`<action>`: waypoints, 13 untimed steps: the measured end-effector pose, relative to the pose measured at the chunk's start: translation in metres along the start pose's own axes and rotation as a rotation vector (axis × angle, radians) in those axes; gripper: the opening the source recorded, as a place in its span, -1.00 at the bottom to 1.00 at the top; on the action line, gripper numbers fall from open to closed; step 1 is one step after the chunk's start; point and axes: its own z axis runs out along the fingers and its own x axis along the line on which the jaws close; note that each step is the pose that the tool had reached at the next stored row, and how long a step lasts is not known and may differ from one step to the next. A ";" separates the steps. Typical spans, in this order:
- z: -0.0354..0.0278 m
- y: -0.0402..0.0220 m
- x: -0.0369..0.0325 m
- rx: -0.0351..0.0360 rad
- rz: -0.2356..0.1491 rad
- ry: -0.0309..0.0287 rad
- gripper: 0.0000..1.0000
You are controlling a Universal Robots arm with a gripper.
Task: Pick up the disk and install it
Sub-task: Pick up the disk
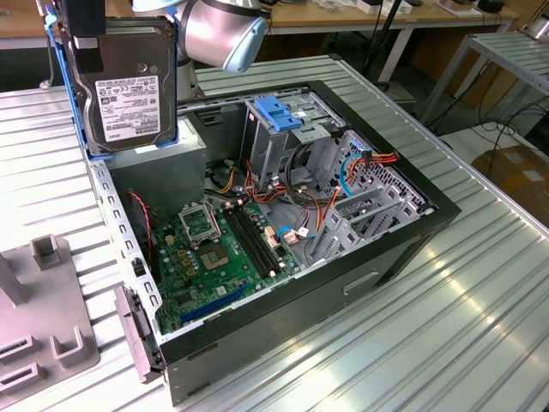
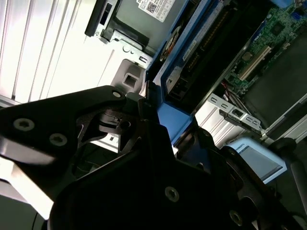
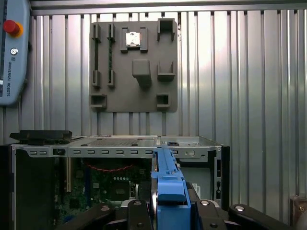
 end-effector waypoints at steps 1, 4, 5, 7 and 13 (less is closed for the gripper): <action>-0.0001 -0.0020 0.0000 -0.0001 0.000 0.0000 -0.25; -0.0002 -0.0099 -0.0001 0.0000 0.000 0.0000 -0.25; -0.0002 -0.0123 -0.0002 0.0000 0.000 0.0000 -0.25; -0.0002 -0.0171 -0.0002 0.0000 0.000 -0.0001 -0.25; -0.0004 -0.0310 -0.0004 0.0000 0.000 0.0000 -0.25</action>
